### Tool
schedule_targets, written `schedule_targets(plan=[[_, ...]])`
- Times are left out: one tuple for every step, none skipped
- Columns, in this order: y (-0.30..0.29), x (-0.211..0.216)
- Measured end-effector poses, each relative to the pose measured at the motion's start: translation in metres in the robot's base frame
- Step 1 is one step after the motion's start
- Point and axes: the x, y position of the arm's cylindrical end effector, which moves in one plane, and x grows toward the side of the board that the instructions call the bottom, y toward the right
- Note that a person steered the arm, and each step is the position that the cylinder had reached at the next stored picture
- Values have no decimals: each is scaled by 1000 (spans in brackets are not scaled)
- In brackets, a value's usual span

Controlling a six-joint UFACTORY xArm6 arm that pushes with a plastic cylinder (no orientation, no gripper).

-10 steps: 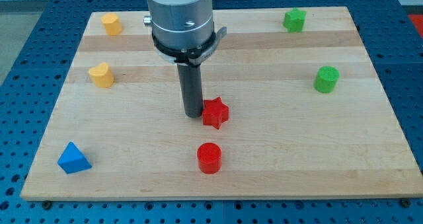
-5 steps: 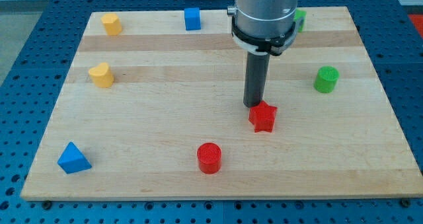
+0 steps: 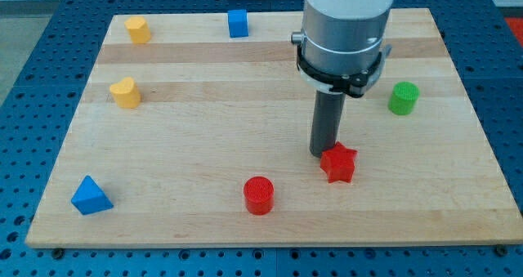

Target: Move the red star towards the bottom side of the board

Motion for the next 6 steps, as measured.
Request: schedule_targets(plan=[[14, 15], [25, 27], [25, 27], [30, 31], [41, 34], [52, 34]])
